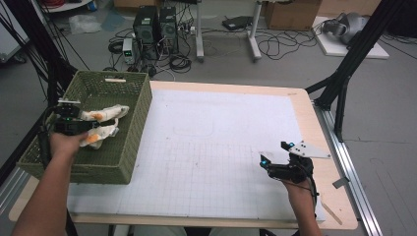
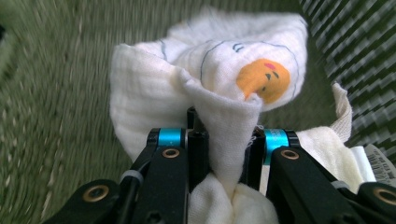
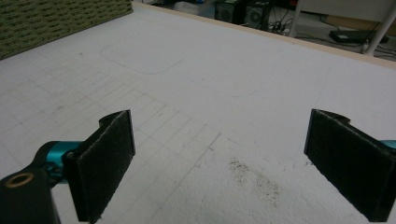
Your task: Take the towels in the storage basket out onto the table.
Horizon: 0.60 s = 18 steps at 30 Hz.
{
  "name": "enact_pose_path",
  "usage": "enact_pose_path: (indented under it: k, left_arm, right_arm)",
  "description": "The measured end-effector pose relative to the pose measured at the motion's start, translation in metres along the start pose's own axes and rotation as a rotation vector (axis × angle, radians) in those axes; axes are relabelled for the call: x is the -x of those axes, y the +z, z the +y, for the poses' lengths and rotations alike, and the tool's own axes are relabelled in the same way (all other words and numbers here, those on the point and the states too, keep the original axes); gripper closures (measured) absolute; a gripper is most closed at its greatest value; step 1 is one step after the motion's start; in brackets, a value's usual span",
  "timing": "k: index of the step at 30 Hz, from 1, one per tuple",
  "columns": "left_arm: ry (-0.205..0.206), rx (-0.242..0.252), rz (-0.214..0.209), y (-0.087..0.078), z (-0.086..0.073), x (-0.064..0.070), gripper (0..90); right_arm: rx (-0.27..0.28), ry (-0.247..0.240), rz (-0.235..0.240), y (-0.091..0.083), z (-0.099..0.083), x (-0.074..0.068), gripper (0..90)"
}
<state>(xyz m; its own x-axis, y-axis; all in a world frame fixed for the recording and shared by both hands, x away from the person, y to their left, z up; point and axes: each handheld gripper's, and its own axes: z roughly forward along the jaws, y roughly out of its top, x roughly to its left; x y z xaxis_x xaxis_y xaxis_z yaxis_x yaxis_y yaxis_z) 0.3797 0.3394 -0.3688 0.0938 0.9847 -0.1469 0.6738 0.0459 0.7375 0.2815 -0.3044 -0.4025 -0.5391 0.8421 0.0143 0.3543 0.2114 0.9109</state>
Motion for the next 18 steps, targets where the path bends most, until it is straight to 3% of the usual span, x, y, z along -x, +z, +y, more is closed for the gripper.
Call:
enact_pose_path:
  k: [1,2,5,6,7,9,10,15,18]
  left_arm:
    - [-0.010,0.035,-0.010,-0.004,0.001,-0.001,77.4]
    - [-0.010,0.035,-0.010,-0.004,0.001,-0.001,77.4]
    - [-0.007,0.141,-0.015,-0.019,0.006,-0.002,77.4]
    - [-0.007,0.141,-0.015,-0.019,0.006,-0.002,77.4]
    - [-0.005,0.194,-0.018,-0.026,0.008,-0.002,77.4]
    - [0.001,0.246,-0.021,-0.034,0.010,-0.002,77.3]
    - [0.001,0.246,-0.021,-0.034,0.010,-0.002,77.4]
    - [0.016,0.380,-0.043,-0.059,0.021,0.001,77.3]
    - [0.034,0.421,-0.058,-0.068,0.025,0.006,77.3]
  right_arm:
    - [0.001,0.001,0.000,0.000,0.000,0.000,7.9]
    - [0.000,0.000,0.000,0.000,0.000,0.000,7.9]
    - [0.001,-0.001,0.001,0.000,0.000,0.000,7.9]
    - [0.001,-0.001,0.001,0.000,0.000,0.000,7.9]
    - [0.001,0.000,0.000,0.000,0.000,0.000,7.9]
    - [0.000,0.003,0.001,0.000,0.000,0.000,7.9]
    - [0.001,0.001,0.001,0.000,0.000,0.000,7.9]
    - [0.003,0.000,0.003,0.000,0.000,-0.001,7.9]
    - [0.003,0.001,0.004,0.000,0.001,-0.001,7.9]
